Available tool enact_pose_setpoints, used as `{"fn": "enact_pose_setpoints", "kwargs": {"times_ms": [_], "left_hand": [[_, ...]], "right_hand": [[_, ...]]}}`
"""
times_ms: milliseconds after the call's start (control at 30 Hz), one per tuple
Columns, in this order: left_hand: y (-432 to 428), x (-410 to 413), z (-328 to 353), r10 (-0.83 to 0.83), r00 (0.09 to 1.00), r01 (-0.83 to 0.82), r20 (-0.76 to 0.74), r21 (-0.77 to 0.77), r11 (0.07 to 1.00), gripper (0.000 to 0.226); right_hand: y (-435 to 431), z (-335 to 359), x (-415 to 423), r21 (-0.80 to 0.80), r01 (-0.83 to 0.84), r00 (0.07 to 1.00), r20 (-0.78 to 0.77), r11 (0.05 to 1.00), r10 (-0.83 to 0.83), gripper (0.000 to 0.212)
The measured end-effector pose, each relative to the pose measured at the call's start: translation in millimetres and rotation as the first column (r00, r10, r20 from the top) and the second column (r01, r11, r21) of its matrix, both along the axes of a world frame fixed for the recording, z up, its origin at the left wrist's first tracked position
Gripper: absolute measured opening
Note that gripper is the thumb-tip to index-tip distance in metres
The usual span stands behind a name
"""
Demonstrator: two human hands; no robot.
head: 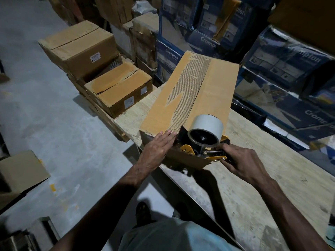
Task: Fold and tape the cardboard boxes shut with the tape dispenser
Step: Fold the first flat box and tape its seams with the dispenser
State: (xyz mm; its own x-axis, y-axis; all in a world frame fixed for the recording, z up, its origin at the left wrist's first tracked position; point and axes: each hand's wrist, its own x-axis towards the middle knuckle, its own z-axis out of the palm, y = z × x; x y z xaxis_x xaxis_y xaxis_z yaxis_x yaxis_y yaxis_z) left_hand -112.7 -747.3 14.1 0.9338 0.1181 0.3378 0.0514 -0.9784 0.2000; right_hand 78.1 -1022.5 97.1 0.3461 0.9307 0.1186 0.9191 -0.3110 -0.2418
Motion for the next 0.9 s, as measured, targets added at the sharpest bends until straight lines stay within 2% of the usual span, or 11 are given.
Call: {"fn": "enact_pose_setpoints", "kwargs": {"times_ms": [33, 100, 367, 433, 567, 700, 833, 900], "left_hand": [[1, 0, 0, 0.005, 1.000, -0.005, 0.000, -0.002, 1.000, 0.081], [1, -1, 1, 0.003, 1.000, -0.003, -0.004, -0.002, 1.000, 0.093], [3, 0, -2, -0.020, 1.000, 0.020, -0.018, -0.002, 1.000, 0.095], [3, -1, -4, -0.010, 1.000, 0.010, -0.011, 0.019, 1.000, 0.090], [-4, 3, -9, -0.002, 1.000, 0.006, -0.030, 0.131, 0.991, 0.056], [-37, 19, -11, 0.008, 0.998, 0.007, -0.059, 0.249, 0.968, 0.058], [-83, 36, 17, -0.027, 0.991, 0.038, -0.129, 0.088, 0.995, 0.024], [-92, 39, 24, -0.039, 0.995, 0.046, -0.091, 0.075, 0.996, 0.036]], "right_hand": [[-10, 1, 3, -0.001, 0.012, 1.000, -0.002, 1.000, -0.012, 0.055], [-29, 4, 7, -0.010, 0.042, 0.999, -0.009, 0.999, -0.042, 0.054], [-55, 13, 12, 0.002, 0.032, 0.996, 0.086, 0.999, -0.032, 0.065], [-53, 12, 13, 0.013, 0.028, 0.996, 0.086, 1.000, -0.029, 0.066], [-53, 8, 13, 0.041, 0.019, 0.995, 0.095, 0.999, -0.023, 0.064], [-54, 8, 15, 0.044, 0.017, 0.994, 0.111, 0.999, -0.022, 0.062], [-56, 8, 14, 0.049, 0.020, 0.994, 0.108, 0.999, -0.025, 0.060], [-56, 8, 14, 0.046, 0.016, 0.994, 0.106, 0.999, -0.021, 0.059]]}}
